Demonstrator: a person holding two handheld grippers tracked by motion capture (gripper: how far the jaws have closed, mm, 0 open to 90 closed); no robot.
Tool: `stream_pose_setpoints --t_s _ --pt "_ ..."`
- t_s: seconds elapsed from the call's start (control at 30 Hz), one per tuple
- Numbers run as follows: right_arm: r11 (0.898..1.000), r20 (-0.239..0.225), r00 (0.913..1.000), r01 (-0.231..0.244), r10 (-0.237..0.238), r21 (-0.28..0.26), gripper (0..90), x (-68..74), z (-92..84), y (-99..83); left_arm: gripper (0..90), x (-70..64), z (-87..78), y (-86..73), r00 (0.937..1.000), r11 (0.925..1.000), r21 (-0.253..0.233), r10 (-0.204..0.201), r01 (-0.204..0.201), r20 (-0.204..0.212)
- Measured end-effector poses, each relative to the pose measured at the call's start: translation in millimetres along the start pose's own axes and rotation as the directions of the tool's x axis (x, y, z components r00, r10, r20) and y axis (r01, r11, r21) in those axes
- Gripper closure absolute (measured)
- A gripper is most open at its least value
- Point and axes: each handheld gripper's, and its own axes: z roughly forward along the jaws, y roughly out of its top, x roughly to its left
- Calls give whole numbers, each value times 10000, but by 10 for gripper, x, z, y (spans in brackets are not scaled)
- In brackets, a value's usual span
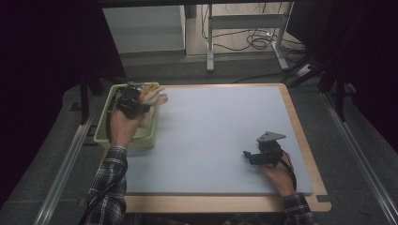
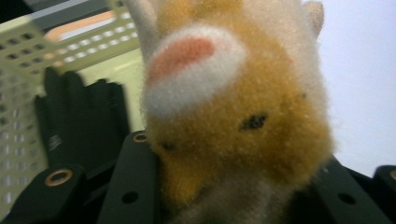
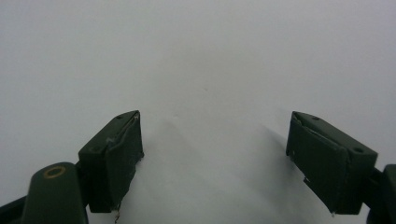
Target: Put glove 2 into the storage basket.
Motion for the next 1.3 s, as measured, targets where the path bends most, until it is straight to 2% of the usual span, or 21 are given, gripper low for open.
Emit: stream_pose_setpoints --t_s 0.2,0.33,0.43,0.63,0.87,1.0,1.07,1.1,1.17,1.2,1.23,1.3 --pt "10000 4 10000 -8 8 -3 181 2 0 0 620 276 62 -76 9973 9982 122 -579 585 -457" --pt "10000 -1 10000 -10 10 -2 181 1 1 0 619 369 139 -96 9947 9960 202 -854 867 -575" --pt "10000 1 10000 -12 12 -5 181 3 0 0 617 437 261 -105 9942 9956 433 -795 828 -727" --pt "10000 5 10000 -10 10 -9 181 3 0 0 612 476 537 -109 9929 9921 850 -846 918 -840" --pt "10000 1 10000 -18 18 -8 181 3 0 0 608 403 831 -65 9958 9893 1346 -458 561 -787" --pt "10000 -2 10000 -12 12 -11 181 2 1 0 599 316 978 -11 9970 9812 1912 -105 250 -764" --pt "10000 -3 10000 -22 22 -10 181 4 0 0 588 297 1028 -5 9975 9776 2095 -68 216 -709" --pt "10000 1 10000 -20 20 -12 181 4 0 0 579 294 1061 -5 9986 9734 2278 -124 238 -516" --pt "10000 -3 10000 -19 19 -13 181 4 0 0 527 285 1108 -20 9996 9698 2433 -92 156 -275" --pt "10000 -3 10000 -5 5 -12 181 2 0 -1 465 282 1134 -28 10000 9657 2596 -22 36 -57" --pt "10000 -2 10000 -1 1 -11 181 1 0 -1 362 274 1142 -35 10000 9642 2652 12 5 -64" --pt "10000 -5 10000 -3 3 -11 181 1 0 -1 270 312 1106 -49 9996 9696 2446 -38 103 -270"
